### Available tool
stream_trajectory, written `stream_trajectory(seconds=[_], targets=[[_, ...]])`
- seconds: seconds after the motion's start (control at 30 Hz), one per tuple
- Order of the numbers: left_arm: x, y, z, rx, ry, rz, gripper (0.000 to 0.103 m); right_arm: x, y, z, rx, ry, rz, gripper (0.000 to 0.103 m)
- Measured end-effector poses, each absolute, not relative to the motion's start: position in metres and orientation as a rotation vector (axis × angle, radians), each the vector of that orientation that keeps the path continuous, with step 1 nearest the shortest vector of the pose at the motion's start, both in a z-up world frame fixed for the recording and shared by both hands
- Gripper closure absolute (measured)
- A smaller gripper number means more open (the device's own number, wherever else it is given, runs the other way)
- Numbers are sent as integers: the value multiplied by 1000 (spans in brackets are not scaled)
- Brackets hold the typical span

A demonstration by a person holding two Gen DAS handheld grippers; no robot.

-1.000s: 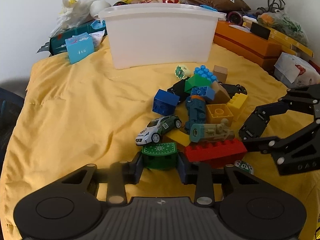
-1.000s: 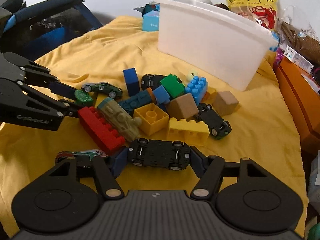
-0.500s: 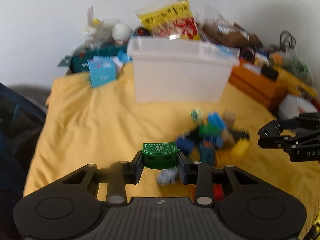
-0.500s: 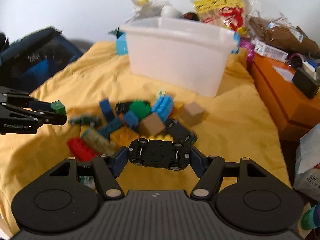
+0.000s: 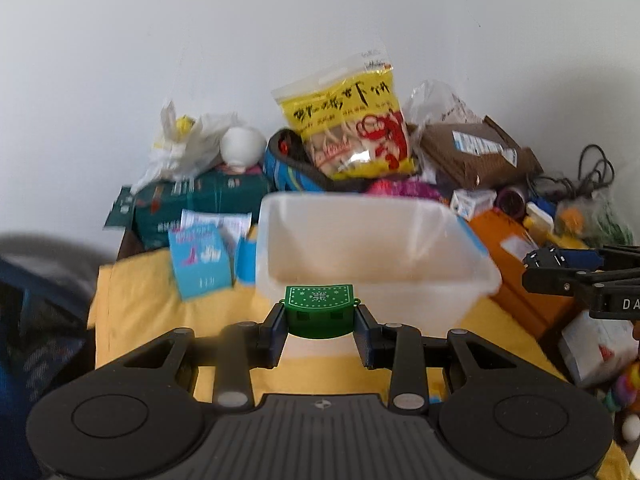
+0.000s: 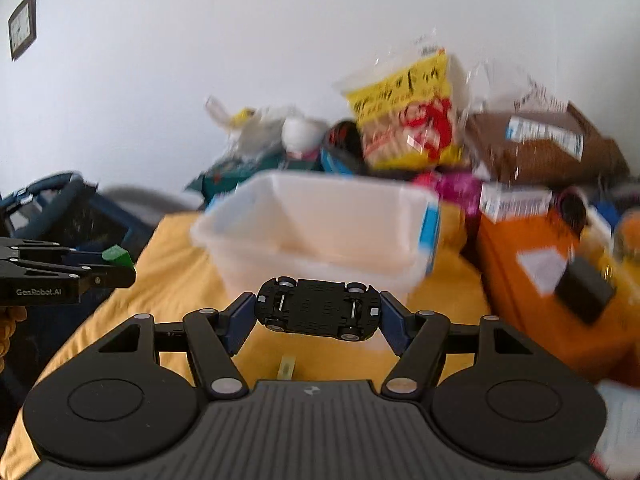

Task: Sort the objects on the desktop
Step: 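Carry the green plate and black car into the white bin and release both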

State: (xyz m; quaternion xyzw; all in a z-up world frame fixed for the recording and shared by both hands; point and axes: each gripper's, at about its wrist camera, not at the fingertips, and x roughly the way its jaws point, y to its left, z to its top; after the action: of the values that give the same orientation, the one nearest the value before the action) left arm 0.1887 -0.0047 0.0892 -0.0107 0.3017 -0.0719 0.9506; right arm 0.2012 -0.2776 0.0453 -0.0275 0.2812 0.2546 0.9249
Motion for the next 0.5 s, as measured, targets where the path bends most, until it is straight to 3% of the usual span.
stream_trajectory(seconds=[0.5], targets=[[295,-21,104,-30,751,-156,64,301,-265,73,-40,676,509,34]])
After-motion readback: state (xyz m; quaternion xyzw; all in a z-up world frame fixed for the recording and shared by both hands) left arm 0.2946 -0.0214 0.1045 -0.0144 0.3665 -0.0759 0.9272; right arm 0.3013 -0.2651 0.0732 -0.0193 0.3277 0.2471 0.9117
